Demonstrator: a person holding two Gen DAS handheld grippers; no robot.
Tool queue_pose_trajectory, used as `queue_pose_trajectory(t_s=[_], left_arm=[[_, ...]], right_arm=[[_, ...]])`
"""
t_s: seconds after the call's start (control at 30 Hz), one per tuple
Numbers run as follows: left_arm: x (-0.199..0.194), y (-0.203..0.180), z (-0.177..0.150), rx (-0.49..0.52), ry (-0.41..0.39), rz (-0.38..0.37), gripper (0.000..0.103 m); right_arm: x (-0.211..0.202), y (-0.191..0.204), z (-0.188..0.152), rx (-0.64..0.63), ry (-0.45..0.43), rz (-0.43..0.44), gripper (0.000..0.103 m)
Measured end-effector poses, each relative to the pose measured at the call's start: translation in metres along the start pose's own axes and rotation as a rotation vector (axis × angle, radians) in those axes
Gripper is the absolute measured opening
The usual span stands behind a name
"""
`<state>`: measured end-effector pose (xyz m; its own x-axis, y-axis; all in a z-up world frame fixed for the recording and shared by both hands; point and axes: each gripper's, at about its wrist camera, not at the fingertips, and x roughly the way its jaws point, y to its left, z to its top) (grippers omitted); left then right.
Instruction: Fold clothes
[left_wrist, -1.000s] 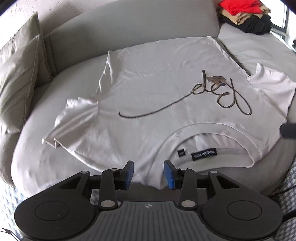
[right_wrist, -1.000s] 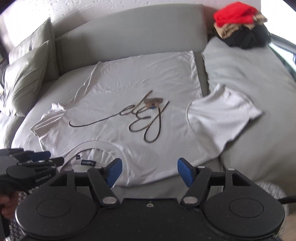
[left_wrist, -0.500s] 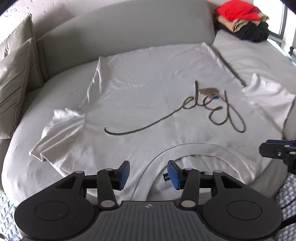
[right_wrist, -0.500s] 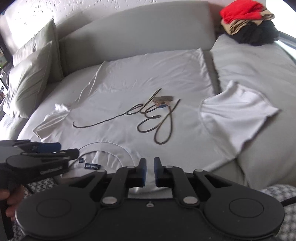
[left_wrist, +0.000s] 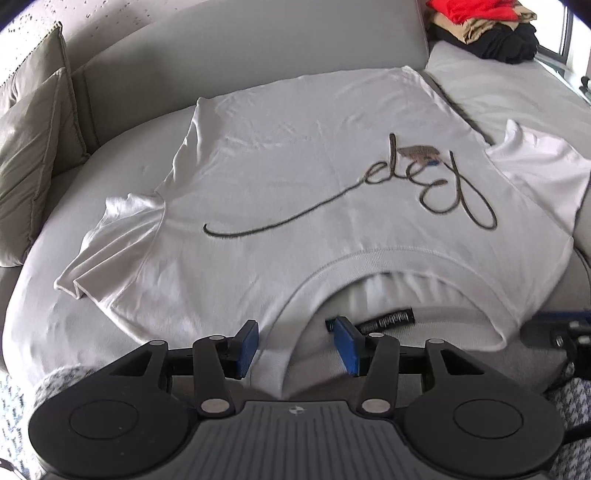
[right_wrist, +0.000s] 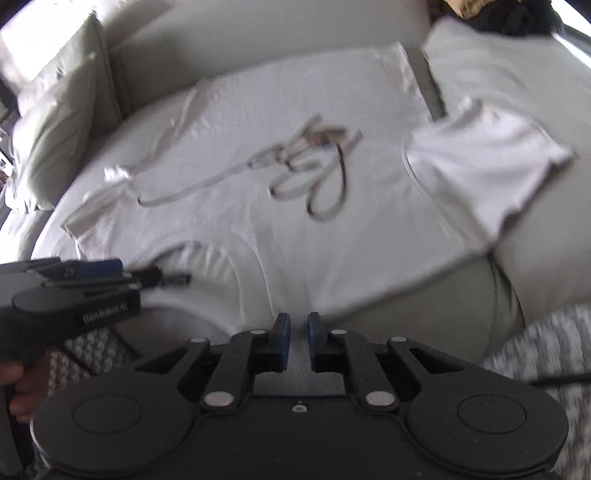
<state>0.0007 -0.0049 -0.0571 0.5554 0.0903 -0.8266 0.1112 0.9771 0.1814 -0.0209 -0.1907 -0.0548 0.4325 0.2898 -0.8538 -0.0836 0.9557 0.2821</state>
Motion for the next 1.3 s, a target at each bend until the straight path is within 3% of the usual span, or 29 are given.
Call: queue_pose_trajectory(t_s=[0.13, 0.2, 0.33, 0.4, 0.53, 0.57, 0.63, 0.67, 0.77, 0.9, 0.93, 1.0, 1.17, 1.23, 1.3], left_arm=[[-0.011, -0.006, -0.008, 0.004, 0.037, 0.003, 0.049], [-0.015, -0.009, -0.009, -0.004, 0.047, -0.035, 0.05], [-0.024, -0.016, -0.006, -0.007, 0.035, -0.07, 0.051], [-0.03, -0.017, -0.004, -0.005, 0.011, -0.074, 0.051], [-0.036, -0.019, 0.0, -0.008, -0.019, -0.073, 0.051], [-0.037, -0.02, 0.0, -0.006, -0.024, -0.068, 0.051], [-0.037, -0.022, 0.001, 0.003, -0.027, -0.063, 0.051], [-0.037, -0.024, 0.001, 0.008, -0.027, -0.066, 0.051], [-0.035, -0.028, 0.001, 0.018, -0.021, -0.083, 0.051], [-0.031, -0.032, 0.001, 0.02, -0.007, -0.095, 0.052], [-0.03, -0.033, 0.002, 0.02, -0.004, -0.094, 0.052], [-0.028, -0.033, 0.002, 0.022, 0.003, -0.091, 0.052], [-0.027, -0.033, 0.002, 0.026, 0.008, -0.095, 0.052], [-0.028, -0.032, 0.001, 0.023, 0.006, -0.102, 0.052], [-0.029, -0.029, -0.001, 0.015, 0.002, -0.105, 0.052]], right_arm=[[-0.015, -0.013, -0.01, 0.093, -0.007, 0.064, 0.038], [-0.025, -0.021, -0.008, 0.138, -0.045, 0.088, 0.04], [-0.043, -0.04, -0.003, 0.24, -0.142, 0.132, 0.057], [-0.051, -0.051, -0.001, 0.302, -0.2, 0.163, 0.06], [-0.065, -0.1, -0.005, 0.551, -0.369, 0.189, 0.062], [-0.066, -0.115, -0.006, 0.614, -0.405, 0.187, 0.061], [-0.063, -0.141, -0.002, 0.679, -0.436, 0.16, 0.043], [-0.062, -0.154, 0.0, 0.712, -0.452, 0.146, 0.04], [-0.058, -0.192, 0.006, 0.809, -0.498, 0.105, 0.04], [-0.039, -0.225, 0.016, 0.877, -0.509, 0.125, 0.039], [-0.033, -0.231, 0.019, 0.892, -0.512, 0.134, 0.034], [-0.026, -0.234, 0.024, 0.917, -0.508, 0.152, 0.025], [-0.015, -0.235, 0.043, 0.906, -0.485, 0.15, 0.021], [-0.013, -0.234, 0.049, 0.891, -0.483, 0.114, 0.007], [-0.013, -0.231, 0.051, 0.876, -0.493, 0.083, 0.003]])
